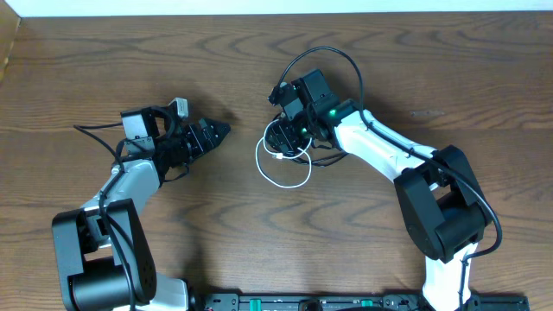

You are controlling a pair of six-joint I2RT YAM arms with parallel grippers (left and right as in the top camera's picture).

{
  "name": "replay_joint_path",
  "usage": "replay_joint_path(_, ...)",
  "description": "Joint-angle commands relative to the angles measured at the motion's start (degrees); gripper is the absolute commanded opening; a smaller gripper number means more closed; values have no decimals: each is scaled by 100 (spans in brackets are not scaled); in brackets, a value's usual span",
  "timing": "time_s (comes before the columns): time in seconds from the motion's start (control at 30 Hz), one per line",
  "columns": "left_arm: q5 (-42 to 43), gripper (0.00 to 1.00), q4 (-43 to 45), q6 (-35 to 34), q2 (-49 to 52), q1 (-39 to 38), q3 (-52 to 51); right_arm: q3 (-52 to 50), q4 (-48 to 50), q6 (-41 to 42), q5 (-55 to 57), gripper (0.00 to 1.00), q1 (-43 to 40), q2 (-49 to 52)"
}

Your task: Untangle cables

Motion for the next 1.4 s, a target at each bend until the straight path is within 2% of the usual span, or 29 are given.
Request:
replay_joint_path(0.0, 28, 87, 9, -13, -4, 2, 2, 4, -153, -7, -332, 72, 66, 2)
replay_joint_path(0.2, 28, 87, 9, -13, -4, 2, 2, 4, -341, -7, -332, 66, 221, 2)
replay_joint_path(0.37, 28, 87, 9, -13, -4, 2, 2, 4, -236, -9, -306, 58, 376, 2)
replay_joint_path(0.7, 28, 87, 9, -13, -4, 2, 2, 0, -396, -11, -131, 30, 426, 2)
replay_joint_path(0.93, 28, 87, 9, -13, -4, 2, 2, 0, -428, -11, 146, 17, 426, 2)
replay_joint_path(1.0, 28, 87, 9, -13, -4, 2, 2, -2, -431, -11, 142, 2, 426, 2)
replay_joint_path(1.07, 28, 87, 9, -13, -4, 2, 2, 0, -334, -2, -20, 1, 426, 0)
replay_joint_path(1.23, 31, 87, 11, -11, -4, 2, 2, 13, 509, -13, -1902, 1, 310, -267)
replay_joint_path(1.37, 55, 87, 15, -11, -4, 2, 2, 13, 1202, 247, -2009, 1, 120, -734)
